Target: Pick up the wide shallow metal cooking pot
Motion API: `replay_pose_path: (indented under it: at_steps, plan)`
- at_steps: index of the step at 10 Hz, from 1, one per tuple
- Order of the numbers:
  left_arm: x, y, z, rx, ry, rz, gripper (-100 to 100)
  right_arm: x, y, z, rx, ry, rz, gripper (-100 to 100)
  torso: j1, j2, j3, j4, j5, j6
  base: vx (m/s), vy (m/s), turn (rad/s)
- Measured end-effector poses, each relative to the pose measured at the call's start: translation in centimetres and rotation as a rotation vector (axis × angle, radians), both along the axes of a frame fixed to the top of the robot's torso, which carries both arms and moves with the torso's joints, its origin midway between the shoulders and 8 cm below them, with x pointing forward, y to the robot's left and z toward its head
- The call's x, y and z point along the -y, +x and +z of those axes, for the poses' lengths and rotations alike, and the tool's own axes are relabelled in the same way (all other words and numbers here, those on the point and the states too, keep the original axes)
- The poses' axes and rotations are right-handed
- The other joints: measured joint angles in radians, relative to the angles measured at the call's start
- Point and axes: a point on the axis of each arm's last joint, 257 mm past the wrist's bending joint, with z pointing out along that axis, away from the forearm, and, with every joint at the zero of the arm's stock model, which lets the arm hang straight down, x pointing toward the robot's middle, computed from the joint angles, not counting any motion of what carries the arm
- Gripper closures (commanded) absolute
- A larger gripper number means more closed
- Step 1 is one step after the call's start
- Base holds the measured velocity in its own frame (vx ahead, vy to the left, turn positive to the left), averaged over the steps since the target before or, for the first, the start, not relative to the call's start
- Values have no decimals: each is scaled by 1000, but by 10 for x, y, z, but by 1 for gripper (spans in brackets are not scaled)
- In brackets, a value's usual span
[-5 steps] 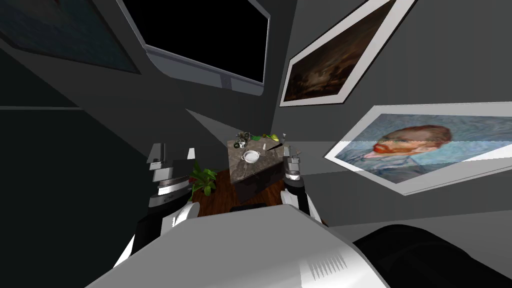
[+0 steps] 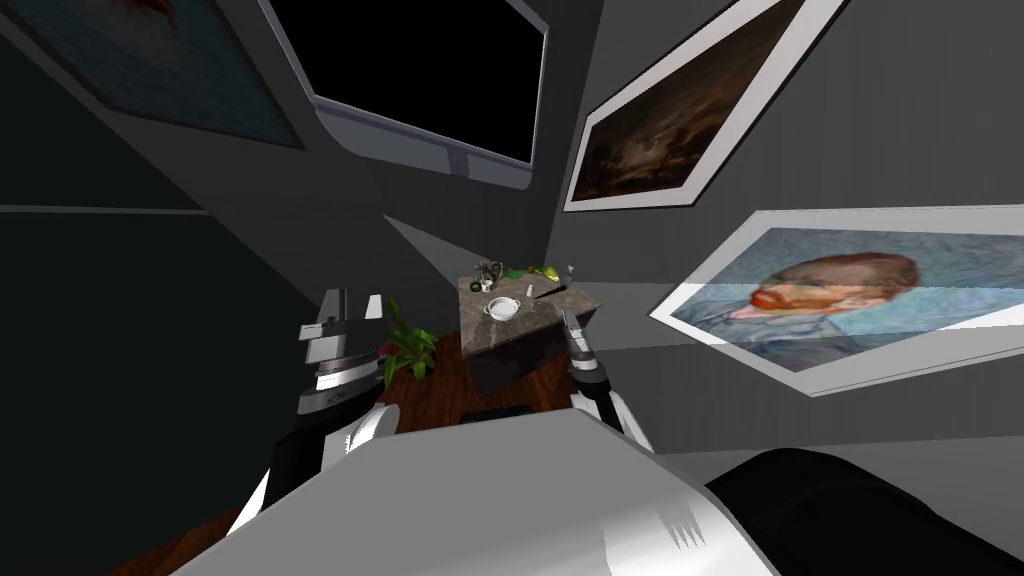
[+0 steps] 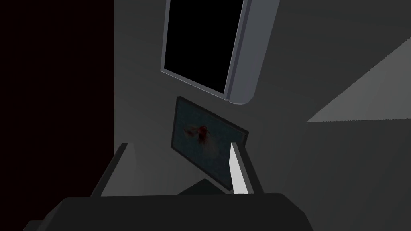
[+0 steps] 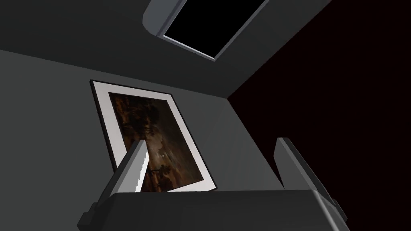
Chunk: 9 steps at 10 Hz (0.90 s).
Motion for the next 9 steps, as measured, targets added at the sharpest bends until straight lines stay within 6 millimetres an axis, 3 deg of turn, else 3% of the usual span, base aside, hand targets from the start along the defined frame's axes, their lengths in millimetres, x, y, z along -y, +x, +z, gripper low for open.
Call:
replay_pose_path:
  at_steps: [6, 9]
  plan:
    - [0, 0, 0, 0, 0, 0, 0, 19, -2, -104, -210, -274, -43, -100, 3, -3, -1, 0, 1, 0, -98, -33, 94]
    - [0, 0, 0, 0, 0, 0, 0, 31, -14, -154, -307, -402, -49, -100, 5, -4, -2, -1, 1, 0, -68, -1, 89]
